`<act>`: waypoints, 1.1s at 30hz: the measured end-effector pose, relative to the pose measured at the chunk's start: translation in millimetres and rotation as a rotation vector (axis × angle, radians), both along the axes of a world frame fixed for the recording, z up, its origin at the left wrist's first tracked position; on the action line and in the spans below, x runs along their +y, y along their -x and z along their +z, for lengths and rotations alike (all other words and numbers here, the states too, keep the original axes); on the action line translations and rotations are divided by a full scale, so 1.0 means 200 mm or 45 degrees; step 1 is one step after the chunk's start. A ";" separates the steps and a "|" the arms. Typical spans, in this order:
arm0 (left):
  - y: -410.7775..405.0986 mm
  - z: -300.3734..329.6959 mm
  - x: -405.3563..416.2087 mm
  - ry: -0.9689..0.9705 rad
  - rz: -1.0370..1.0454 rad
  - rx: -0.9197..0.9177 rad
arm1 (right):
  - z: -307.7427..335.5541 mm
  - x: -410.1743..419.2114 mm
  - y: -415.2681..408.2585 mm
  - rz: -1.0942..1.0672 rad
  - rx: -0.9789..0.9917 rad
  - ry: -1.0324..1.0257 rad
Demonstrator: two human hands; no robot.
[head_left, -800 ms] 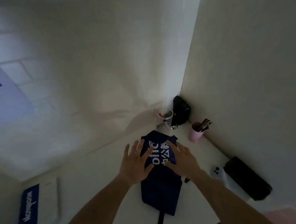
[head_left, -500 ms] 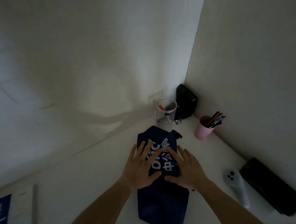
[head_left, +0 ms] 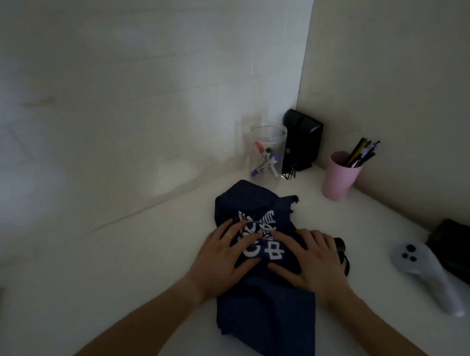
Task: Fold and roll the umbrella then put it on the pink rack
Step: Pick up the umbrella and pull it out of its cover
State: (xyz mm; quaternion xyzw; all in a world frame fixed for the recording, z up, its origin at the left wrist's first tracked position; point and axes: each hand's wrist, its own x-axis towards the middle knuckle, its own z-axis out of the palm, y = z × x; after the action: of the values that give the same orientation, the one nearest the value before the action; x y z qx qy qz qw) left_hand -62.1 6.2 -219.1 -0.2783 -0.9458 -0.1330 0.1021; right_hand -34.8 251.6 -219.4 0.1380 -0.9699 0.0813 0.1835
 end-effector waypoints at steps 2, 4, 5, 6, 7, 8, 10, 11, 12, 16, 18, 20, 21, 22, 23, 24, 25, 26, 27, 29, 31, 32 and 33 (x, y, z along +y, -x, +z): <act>-0.06 0.00 0.00 0.046 0.017 0.052 | 0.00 -0.01 -0.06 -0.045 0.064 -0.048; -0.04 0.02 0.03 0.090 0.034 0.068 | 0.01 -0.02 -0.03 -0.085 0.058 -0.104; -0.02 0.03 0.04 0.124 0.040 0.069 | 0.02 -0.04 -0.02 -0.111 0.019 -0.136; -0.06 0.05 0.05 0.187 0.049 0.099 | 0.03 -0.06 -0.06 -0.148 0.027 -0.166; -0.11 0.06 0.05 0.224 0.080 0.153 | 0.04 -0.09 -0.11 -0.190 0.031 -0.175; -0.17 0.08 0.04 0.248 0.126 0.155 | 0.05 -0.13 -0.17 -0.225 0.006 -0.180; -0.32 0.12 -0.01 0.254 0.181 0.117 | 0.09 -0.24 -0.35 -0.324 -0.086 -0.110; -0.40 0.14 -0.05 0.240 0.191 0.095 | 0.10 -0.29 -0.44 -0.385 -0.116 -0.051; -0.48 0.17 -0.09 0.234 0.195 0.083 | 0.11 -0.34 -0.52 -0.436 -0.148 0.010; -0.68 0.24 -0.20 0.011 0.215 0.188 | 0.18 -0.53 -0.68 -0.530 -0.282 0.382; -0.76 0.21 -0.23 -0.070 0.149 0.165 | 0.19 -0.59 -0.74 -0.460 -0.327 0.527; -0.80 0.14 -0.27 -0.006 0.146 0.063 | 0.20 -0.61 -0.81 -0.420 -0.285 0.578; -0.80 0.09 -0.30 0.027 0.177 0.010 | 0.21 -0.62 -0.84 -0.422 -0.236 0.548; -0.80 0.05 -0.33 0.041 0.212 -0.047 | 0.21 -0.62 -0.87 -0.417 -0.187 0.489; -0.81 0.01 -0.35 0.039 0.240 -0.100 | 0.20 -0.62 -0.90 -0.398 -0.159 0.428; -0.81 -0.03 -0.37 0.015 0.261 -0.122 | 0.19 -0.63 -0.92 -0.363 -0.166 0.366; -0.81 -0.06 -0.39 -0.022 0.285 -0.121 | 0.17 -0.65 -0.93 -0.331 -0.202 0.289; -0.81 -0.08 -0.40 -0.055 0.307 -0.118 | 0.16 -0.66 -0.93 -0.316 -0.250 0.206; -0.81 -0.08 -0.41 -0.072 0.321 -0.108 | 0.15 -0.67 -0.93 -0.320 -0.290 0.143; -0.80 -0.07 -0.41 -0.057 0.336 -0.063 | 0.13 -0.69 -0.91 -0.356 -0.328 0.112; -0.80 -0.04 -0.40 -0.052 0.358 -0.033 | 0.13 -0.72 -0.88 -0.402 -0.338 0.114; -0.79 -0.01 -0.39 -0.085 0.369 -0.017 | 0.14 -0.74 -0.86 -0.410 -0.331 0.138; -0.79 0.02 -0.39 -0.141 0.384 0.001 | 0.15 -0.75 -0.85 -0.408 -0.315 0.184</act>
State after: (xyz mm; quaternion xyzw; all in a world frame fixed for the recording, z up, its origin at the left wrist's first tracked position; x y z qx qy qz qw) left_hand 95.9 -71.1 -215.8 -0.1270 -0.9680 -0.1682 0.1363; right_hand 134.8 102.0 -189.8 -0.0427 -0.9862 0.1368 0.0832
